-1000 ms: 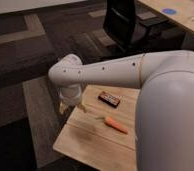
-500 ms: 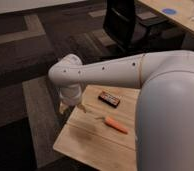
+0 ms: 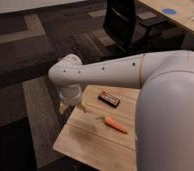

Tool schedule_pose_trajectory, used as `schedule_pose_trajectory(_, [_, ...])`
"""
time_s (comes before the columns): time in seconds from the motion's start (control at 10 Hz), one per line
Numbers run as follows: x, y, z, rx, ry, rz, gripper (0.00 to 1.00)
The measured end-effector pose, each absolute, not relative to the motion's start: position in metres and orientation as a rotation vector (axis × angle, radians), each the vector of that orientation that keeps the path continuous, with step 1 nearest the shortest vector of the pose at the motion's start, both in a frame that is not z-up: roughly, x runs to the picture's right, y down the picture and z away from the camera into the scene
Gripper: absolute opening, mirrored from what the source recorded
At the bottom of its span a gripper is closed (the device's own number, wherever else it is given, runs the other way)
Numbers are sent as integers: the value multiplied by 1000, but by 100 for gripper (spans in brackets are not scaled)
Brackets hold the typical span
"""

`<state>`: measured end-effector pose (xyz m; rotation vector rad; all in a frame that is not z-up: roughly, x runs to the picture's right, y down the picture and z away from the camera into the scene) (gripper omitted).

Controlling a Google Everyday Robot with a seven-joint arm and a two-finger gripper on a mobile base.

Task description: Pick up the ceramic bowl

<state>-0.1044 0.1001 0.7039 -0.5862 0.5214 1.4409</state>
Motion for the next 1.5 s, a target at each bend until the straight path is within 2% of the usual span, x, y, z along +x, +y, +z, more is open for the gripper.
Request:
schedule_pose_trajectory(0.2, [-99, 98, 704, -572, 528, 1452, 65])
schedule_pose_trajectory(0.5, [-40, 84, 702, -482, 601, 1508, 65])
schedule_pose_trajectory(0.8, [19, 84, 688, -509, 637, 1429, 65])
schedule_pose_trajectory(1.0, [73, 90, 665, -551, 707, 1315, 65])
schedule_pose_trajectory(1.5, [88, 96, 663, -567, 716, 1306, 65])
